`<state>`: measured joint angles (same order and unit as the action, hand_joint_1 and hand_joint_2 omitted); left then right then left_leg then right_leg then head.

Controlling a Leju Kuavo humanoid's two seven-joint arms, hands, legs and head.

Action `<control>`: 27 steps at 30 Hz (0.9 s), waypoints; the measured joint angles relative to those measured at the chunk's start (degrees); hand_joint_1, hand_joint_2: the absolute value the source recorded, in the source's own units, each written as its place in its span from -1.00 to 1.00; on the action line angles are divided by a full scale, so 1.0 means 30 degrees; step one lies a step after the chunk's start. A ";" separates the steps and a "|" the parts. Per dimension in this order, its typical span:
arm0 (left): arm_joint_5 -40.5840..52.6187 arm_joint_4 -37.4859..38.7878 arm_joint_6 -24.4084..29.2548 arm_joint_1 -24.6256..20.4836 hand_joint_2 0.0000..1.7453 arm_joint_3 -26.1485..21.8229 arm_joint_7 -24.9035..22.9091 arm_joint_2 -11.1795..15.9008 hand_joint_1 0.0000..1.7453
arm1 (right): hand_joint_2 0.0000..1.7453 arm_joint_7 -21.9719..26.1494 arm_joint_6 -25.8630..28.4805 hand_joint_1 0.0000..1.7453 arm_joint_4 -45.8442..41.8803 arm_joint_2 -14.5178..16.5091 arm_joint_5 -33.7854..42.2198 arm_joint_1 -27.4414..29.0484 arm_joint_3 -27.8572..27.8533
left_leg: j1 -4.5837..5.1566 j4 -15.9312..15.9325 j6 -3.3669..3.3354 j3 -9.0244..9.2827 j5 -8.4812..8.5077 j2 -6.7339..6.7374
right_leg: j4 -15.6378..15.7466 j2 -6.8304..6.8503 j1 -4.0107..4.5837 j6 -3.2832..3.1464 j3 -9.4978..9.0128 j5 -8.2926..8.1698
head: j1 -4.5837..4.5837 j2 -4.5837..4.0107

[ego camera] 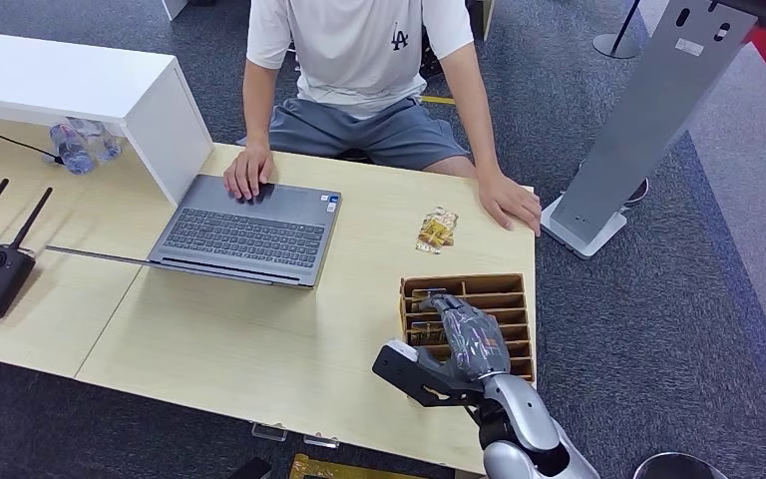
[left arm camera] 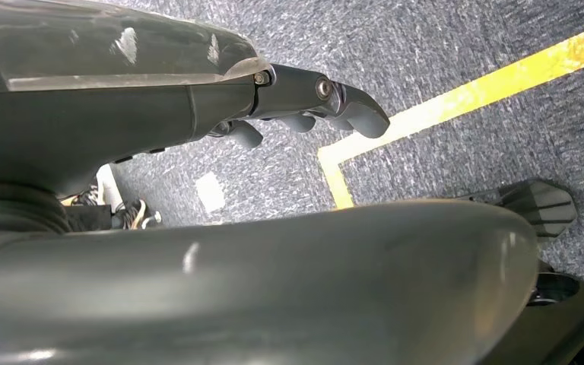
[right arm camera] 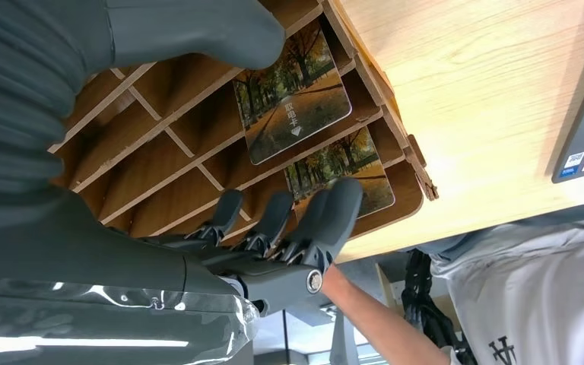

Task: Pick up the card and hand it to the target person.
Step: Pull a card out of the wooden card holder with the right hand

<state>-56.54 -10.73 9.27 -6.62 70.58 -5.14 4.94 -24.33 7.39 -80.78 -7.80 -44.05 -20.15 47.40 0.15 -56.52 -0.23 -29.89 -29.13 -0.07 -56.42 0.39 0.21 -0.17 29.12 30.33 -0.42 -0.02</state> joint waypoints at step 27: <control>-0.0040 0.0000 0.0022 0.0000 -1.00 0.0007 0.0000 0.0000 -1.00 | 1.00 0.0038 0.0118 0.09 0.0550 0.0000 0.0434 -0.0154 0.0002 | 0.0000 0.0000 0.0000 0.0000 0.0000 0.0000 | 0.0000 0.0000 0.0000 0.0000 0.0000 0.0000 | 0.0000 0.0000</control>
<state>-56.66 -10.73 9.33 -6.62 70.60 -5.14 4.94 -24.21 7.74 -79.13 -7.80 -42.75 -20.61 47.41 0.15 -56.52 -0.23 -29.89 -29.13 -0.07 -56.42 0.39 0.21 -0.17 29.12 30.33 -0.42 -0.02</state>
